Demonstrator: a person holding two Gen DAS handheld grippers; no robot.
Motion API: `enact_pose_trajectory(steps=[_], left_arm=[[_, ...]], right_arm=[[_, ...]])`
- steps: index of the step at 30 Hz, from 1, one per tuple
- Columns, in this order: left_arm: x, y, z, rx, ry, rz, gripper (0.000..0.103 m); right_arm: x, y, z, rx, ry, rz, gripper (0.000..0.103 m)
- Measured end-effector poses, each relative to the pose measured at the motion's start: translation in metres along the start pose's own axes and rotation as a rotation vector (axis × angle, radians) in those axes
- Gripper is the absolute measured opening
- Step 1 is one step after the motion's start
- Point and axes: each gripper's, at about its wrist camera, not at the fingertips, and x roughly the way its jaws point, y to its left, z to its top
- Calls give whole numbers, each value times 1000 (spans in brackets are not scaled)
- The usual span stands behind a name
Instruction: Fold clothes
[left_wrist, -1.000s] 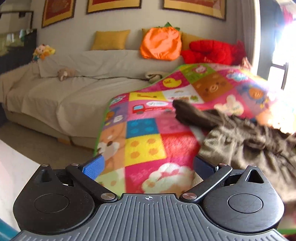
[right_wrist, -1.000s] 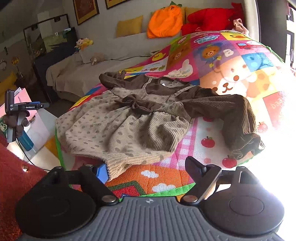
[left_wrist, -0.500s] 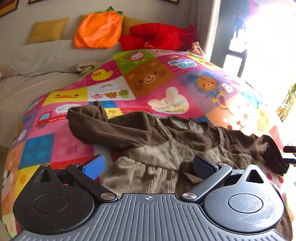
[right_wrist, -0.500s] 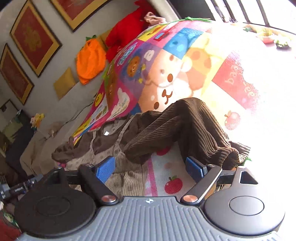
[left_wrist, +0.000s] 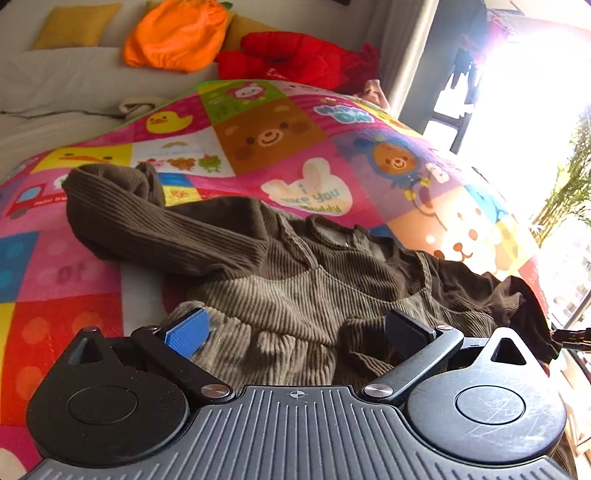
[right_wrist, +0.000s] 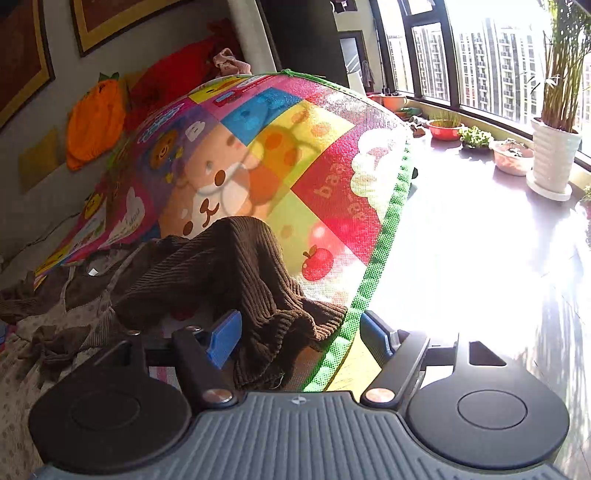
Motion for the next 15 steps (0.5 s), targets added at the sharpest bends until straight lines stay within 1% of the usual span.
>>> enact_pose_trajectory(steps=[1, 2, 3, 4, 5, 6, 8, 10, 12, 14, 15], left_arm=[[3, -1, -3, -8, 8, -6, 103], [4, -2, -5, -8, 13, -4, 103], [2, -3, -6, -6, 9, -6, 103], [-1, -4, -6, -1, -3, -11, 103], [-5, -4, -5, -4, -11, -20, 103], [-9, -4, -4, -16, -13, -29, 103], [-15, -3, -3, -45, -16, -40, 103], [-19, -1, -2, -76, -6, -53, 103], [-21, -1, -4, -107, 3, -75, 103], [-23, -5, -7, -120, 9, -98, 103], [-24, -7, -9, -120, 14, -110, 103]], right_arm=[[4, -1, -1, 12, 15, 6, 51], [8, 3, -1, 8, 29, 32, 31], [12, 8, 1, 0, 40, 58, 17], [11, 16, 9, -20, 34, 90, 11], [11, 25, 17, -40, 25, 121, 9], [7, 36, 31, -63, -2, 154, 7], [-1, 61, 65, -101, -68, 225, 5], [-10, 95, 101, -150, -132, 311, 5], [-14, 138, 132, -219, -170, 402, 4], [-11, 186, 152, -296, -189, 476, 2], [-9, 205, 158, -315, -188, 506, 1]])
